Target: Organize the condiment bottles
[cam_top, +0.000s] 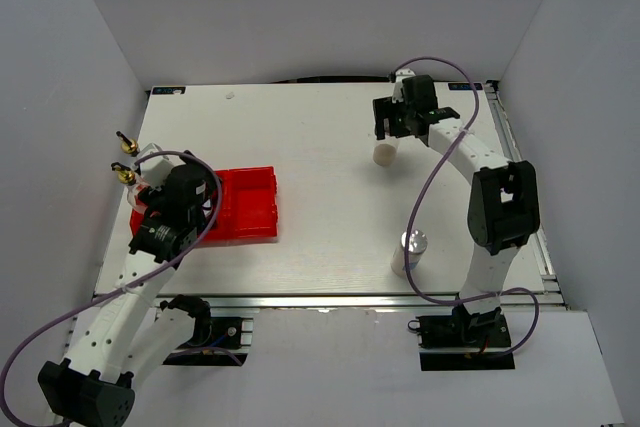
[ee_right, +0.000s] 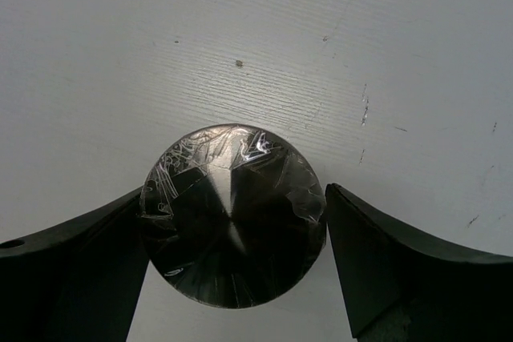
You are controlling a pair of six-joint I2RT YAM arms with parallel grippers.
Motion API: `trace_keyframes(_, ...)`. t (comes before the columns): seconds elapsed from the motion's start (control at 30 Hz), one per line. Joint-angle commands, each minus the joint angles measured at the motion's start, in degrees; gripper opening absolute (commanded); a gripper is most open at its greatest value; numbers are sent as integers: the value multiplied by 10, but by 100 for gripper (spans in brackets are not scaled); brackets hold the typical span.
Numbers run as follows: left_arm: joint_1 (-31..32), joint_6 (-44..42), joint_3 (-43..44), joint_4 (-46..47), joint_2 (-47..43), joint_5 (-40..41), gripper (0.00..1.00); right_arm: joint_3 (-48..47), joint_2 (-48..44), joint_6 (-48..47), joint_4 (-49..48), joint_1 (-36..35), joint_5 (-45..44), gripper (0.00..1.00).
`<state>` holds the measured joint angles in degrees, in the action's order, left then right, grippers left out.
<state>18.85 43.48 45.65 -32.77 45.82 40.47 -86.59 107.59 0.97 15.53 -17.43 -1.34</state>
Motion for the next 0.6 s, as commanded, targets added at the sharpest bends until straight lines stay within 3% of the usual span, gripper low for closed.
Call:
trace_keyframes(0.0,-1,-7,-1,5,-8,-7,98,-32,5,-7,-3,-6,-10,84)
trace_keyframes(0.2,-1,-8,-1,6,-13,-10,98,-18,-5,-39,-25,-11,3,61)
trace_keyframes(0.23,-1,-9,-2,7,-14,-13,98,-17,-7,-40,-29,-13,3,47)
trace_keyframes(0.33,-1,-9,-4,8,-17,-15,98,-15,-16,-52,-30,-17,5,32)
trace_keyframes(0.57,-1,-7,-8,11,-21,-21,98,-13,-73,-75,-22,-77,72,22)
